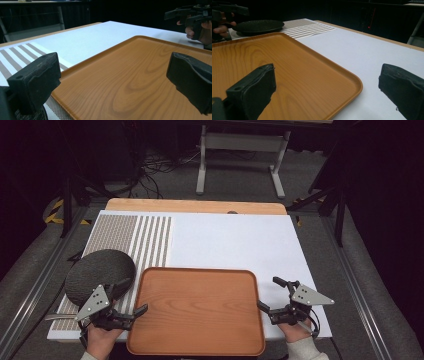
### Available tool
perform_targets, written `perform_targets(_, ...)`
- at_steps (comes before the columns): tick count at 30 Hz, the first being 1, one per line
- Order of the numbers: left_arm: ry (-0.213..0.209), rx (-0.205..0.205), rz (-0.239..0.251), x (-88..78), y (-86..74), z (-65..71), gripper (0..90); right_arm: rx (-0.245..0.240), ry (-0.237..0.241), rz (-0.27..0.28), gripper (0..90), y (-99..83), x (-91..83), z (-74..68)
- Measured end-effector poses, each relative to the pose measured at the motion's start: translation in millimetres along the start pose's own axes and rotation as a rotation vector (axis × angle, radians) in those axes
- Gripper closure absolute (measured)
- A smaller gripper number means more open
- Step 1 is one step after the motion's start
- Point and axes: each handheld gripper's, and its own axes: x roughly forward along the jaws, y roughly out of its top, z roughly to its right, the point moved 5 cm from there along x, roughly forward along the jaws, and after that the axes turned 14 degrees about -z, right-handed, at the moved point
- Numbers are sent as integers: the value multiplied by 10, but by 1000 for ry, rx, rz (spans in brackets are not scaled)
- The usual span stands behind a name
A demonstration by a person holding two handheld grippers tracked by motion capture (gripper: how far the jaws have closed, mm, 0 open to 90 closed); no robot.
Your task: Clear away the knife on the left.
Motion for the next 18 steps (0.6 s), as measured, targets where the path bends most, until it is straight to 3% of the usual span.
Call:
perform_targets(4, -11, -17, 6, -46, -5, -17, 1, -23, -5, 3, 16, 21, 4, -19)
perform_targets(10, -13, 37, -10, -86, 13, -9, 12, -26, -20, 8, 18, 19, -13, 5)
perform_targets(15, -27, 22, -3, -95, 12, -19, 7, -15, -19, 3, 22, 8, -20, 24)
perform_targets(18, -53, -13, -45, -91, 25, -14, 2, -19, -13, 6, 26, 15, -23, 9)
